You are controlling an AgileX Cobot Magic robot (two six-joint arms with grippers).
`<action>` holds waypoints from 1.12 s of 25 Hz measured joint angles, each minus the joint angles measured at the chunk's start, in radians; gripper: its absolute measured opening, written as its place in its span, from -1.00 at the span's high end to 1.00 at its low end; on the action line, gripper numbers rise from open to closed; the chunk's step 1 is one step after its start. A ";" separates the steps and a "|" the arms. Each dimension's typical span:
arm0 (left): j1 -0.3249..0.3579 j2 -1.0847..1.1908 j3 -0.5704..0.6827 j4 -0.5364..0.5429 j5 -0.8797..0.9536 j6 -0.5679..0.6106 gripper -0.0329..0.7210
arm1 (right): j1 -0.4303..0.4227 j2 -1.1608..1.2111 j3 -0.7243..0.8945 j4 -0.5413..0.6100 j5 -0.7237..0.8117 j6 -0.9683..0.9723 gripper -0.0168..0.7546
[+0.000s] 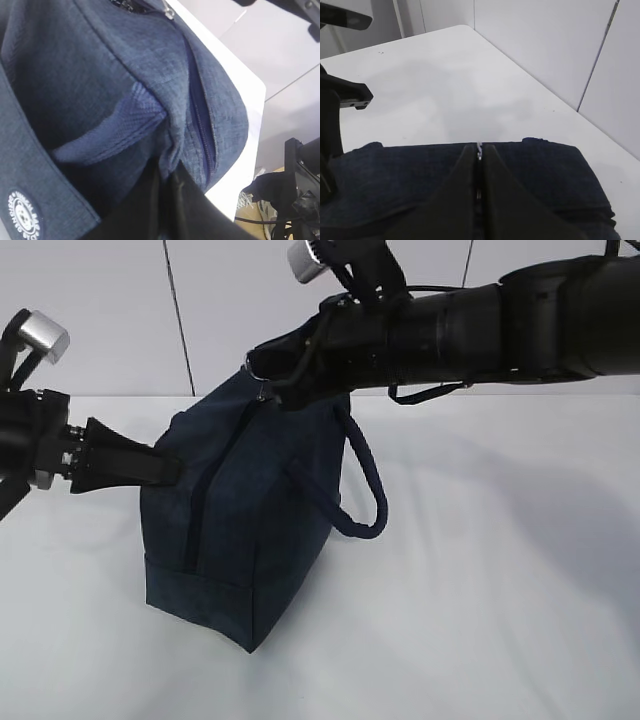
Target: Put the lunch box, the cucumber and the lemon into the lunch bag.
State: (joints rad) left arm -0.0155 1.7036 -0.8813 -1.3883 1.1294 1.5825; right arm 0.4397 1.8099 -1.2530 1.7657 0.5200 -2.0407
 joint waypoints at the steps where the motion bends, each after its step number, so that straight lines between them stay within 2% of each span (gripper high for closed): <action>1: 0.000 0.000 0.000 0.000 0.000 0.000 0.93 | 0.000 0.004 -0.002 0.000 0.004 0.008 0.94; 7: 0.000 0.000 0.000 0.000 0.001 0.000 0.93 | -0.002 0.024 -0.004 -0.015 0.013 0.046 0.94; 15: 0.000 0.000 0.000 0.000 0.000 0.000 0.93 | -0.004 0.024 -0.004 -0.211 0.040 0.224 0.94; 22: 0.000 0.000 0.000 0.000 0.000 0.000 0.93 | -0.004 0.024 -0.006 -0.316 0.036 0.284 0.94; 28: 0.000 0.000 0.000 0.000 -0.004 0.000 0.93 | -0.004 0.024 -0.006 -0.335 -0.005 0.291 0.94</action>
State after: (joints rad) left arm -0.0155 1.7036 -0.8813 -1.3883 1.1254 1.5825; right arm 0.4360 1.8342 -1.2589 1.4304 0.5145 -1.7494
